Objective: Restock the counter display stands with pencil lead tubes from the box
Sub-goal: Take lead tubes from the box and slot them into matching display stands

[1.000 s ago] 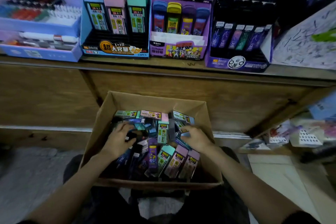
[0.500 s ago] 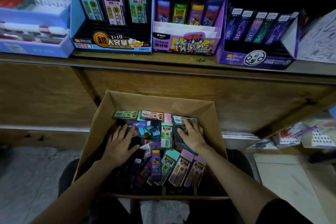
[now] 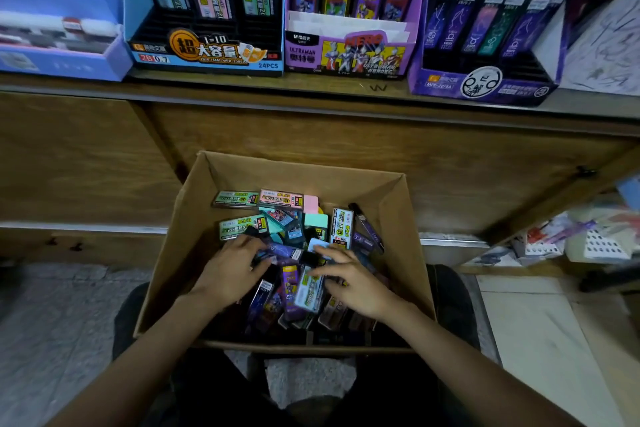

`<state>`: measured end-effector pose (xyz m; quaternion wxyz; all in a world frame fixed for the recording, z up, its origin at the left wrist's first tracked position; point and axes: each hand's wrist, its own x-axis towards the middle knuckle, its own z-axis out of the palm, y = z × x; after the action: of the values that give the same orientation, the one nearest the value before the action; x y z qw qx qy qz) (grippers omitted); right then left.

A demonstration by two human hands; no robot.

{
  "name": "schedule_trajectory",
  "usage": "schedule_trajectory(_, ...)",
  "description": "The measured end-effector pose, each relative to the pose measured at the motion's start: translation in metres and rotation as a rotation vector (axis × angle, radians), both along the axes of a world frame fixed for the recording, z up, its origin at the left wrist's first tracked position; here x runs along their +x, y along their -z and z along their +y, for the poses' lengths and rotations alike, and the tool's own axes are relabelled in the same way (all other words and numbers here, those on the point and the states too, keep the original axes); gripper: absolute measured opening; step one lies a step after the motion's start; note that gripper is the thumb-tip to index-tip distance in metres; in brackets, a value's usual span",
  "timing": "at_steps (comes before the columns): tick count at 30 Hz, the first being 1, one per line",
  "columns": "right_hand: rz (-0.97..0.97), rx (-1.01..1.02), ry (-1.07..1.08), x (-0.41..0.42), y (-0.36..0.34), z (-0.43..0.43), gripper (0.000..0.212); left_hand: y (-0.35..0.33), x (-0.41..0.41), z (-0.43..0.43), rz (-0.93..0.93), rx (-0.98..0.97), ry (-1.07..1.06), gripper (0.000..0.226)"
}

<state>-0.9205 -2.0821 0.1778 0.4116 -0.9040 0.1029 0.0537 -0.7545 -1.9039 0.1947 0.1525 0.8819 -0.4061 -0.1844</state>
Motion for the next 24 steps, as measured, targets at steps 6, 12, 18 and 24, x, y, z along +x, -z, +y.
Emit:
schedule_trajectory(6, -0.091, 0.098, 0.523, 0.015, -0.003, -0.005, 0.021, 0.004, 0.006, -0.007, 0.077, -0.098, 0.086, 0.049)
schedule_trajectory(12, 0.155, 0.257, 0.757, 0.043, 0.007, -0.010, 0.081, 0.010, 0.006, -0.015, 0.019, 0.035, 0.208, 0.054)
schedule_trajectory(18, 0.249, 0.458, 0.813, 0.053, 0.007, -0.020, 0.046, 0.016, 0.007, -0.010, -0.030, 0.065, 0.153, 0.041)
schedule_trajectory(24, 0.099, 0.551, 0.912, 0.049, 0.002, -0.019, 0.029, 0.010, 0.002, -0.010, 0.152, -0.161, -0.072, 0.021)
